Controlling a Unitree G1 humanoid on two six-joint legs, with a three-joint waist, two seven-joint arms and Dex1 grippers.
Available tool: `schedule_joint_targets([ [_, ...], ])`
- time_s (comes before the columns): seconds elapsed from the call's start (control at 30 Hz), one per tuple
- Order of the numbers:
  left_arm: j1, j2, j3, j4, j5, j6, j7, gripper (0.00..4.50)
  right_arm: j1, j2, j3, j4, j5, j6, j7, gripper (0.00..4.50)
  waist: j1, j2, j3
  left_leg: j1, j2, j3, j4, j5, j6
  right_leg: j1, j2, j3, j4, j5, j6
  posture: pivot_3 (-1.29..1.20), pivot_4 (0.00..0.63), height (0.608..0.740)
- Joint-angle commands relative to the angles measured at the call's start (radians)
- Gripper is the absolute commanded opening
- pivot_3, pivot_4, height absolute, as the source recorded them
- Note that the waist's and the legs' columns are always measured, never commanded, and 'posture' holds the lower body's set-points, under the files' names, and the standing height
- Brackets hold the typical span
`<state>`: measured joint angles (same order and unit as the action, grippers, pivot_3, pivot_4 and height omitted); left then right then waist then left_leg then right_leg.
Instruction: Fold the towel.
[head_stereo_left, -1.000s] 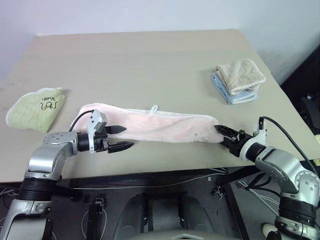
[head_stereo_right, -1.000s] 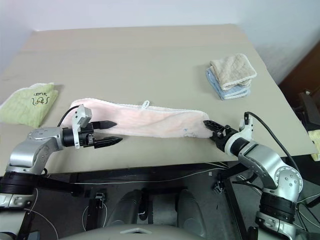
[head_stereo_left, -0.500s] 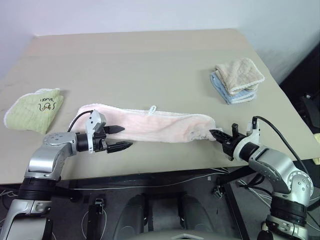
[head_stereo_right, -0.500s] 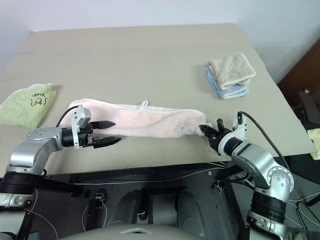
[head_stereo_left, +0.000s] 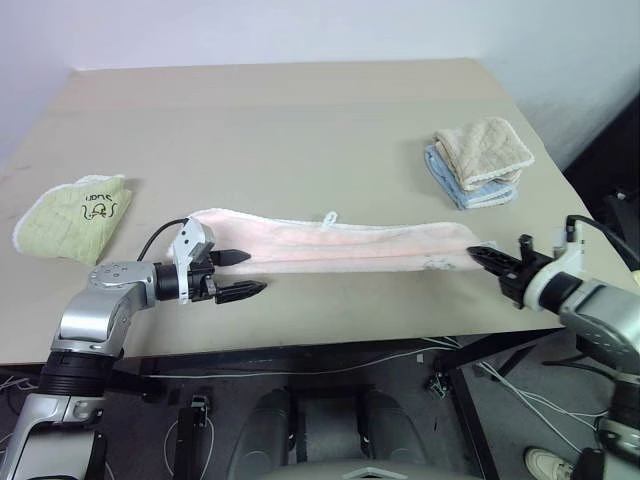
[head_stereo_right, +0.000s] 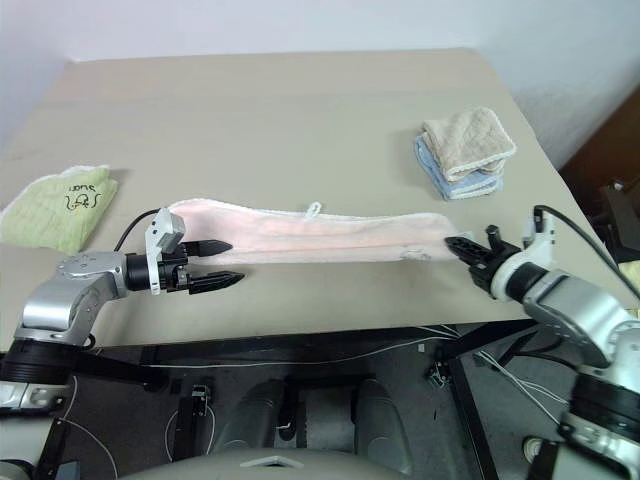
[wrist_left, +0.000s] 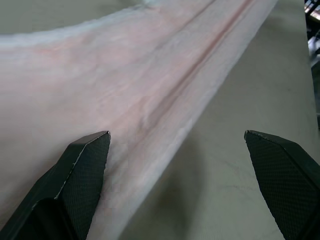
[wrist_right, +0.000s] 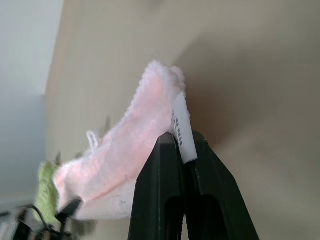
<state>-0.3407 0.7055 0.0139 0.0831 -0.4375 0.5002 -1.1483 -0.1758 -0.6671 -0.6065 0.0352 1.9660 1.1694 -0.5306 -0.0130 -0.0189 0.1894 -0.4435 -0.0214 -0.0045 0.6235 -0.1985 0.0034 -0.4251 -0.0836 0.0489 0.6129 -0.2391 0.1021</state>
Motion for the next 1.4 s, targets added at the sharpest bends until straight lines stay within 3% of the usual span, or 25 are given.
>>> schedule_joint_targets([
  [0.03,-0.032,0.006,0.006,-0.032,-0.008,0.011,0.003,4.5,0.011,-0.089,-0.027,0.064,0.006,0.047,0.075,0.01,-0.001,0.0,0.0,0.0,0.0,0.0,0.0,0.0,0.0,0.0,0.001,0.0,0.0,0.0,0.0,0.0,0.15,0.74],
  [0.33,-0.044,0.006,0.001,0.009,0.017,-0.017,-0.009,4.5,-0.084,-0.258,0.125,0.0,-0.034,0.051,0.195,0.01,-0.004,0.001,0.0,0.001,0.002,0.001,0.006,0.0,0.0,0.001,0.004,0.0,0.003,0.0,0.001,0.0,0.15,0.74],
  [0.57,-0.003,0.006,0.004,0.03,0.038,-0.068,-0.011,4.5,-0.237,-0.275,0.304,-0.107,-0.077,0.037,0.263,0.01,-0.003,0.0,0.0,0.0,0.002,0.001,0.007,0.0,0.0,0.001,0.004,0.0,0.002,0.0,0.001,0.0,0.15,0.74],
  [0.77,0.021,0.012,0.006,0.055,0.055,-0.114,-0.021,4.5,-0.36,-0.218,0.466,-0.137,-0.076,0.02,0.26,0.01,-0.003,0.0,0.0,0.0,0.002,0.001,0.007,0.0,0.0,0.001,0.002,0.0,0.002,0.0,0.001,0.0,0.15,0.74],
  [0.93,0.02,0.017,0.004,0.054,0.065,-0.12,-0.018,4.5,-0.411,-0.096,0.585,-0.142,-0.115,-0.008,0.226,0.01,-0.004,0.0,0.0,0.0,0.003,0.0,0.006,0.0,0.0,0.001,0.001,0.001,0.002,0.0,0.001,0.0,0.15,0.74],
  [1.13,0.028,0.014,0.012,0.032,0.057,-0.107,-0.003,4.5,-0.428,0.049,0.669,-0.126,-0.225,-0.029,0.219,0.01,-0.006,0.0,0.0,-0.001,0.003,0.0,0.005,0.0,0.0,-0.001,0.001,0.002,0.002,0.001,0.001,0.0,0.15,0.74],
  [1.3,0.046,0.022,0.023,-0.003,0.047,-0.087,0.01,4.5,-0.429,0.104,0.675,-0.093,-0.287,-0.011,0.235,0.01,-0.006,0.0,0.0,-0.001,0.002,0.0,0.004,-0.001,0.0,-0.001,0.0,0.002,0.002,0.001,0.0,0.0,0.15,0.74],
  [1.4,0.052,0.024,0.027,-0.02,0.044,-0.076,0.016,4.5,-0.433,0.113,0.672,-0.101,-0.3,0.008,0.263,0.79,-0.007,0.0,0.0,-0.001,0.002,0.0,0.003,-0.001,-0.001,-0.002,0.0,0.002,0.002,0.001,0.0,0.0,0.15,0.74],
])
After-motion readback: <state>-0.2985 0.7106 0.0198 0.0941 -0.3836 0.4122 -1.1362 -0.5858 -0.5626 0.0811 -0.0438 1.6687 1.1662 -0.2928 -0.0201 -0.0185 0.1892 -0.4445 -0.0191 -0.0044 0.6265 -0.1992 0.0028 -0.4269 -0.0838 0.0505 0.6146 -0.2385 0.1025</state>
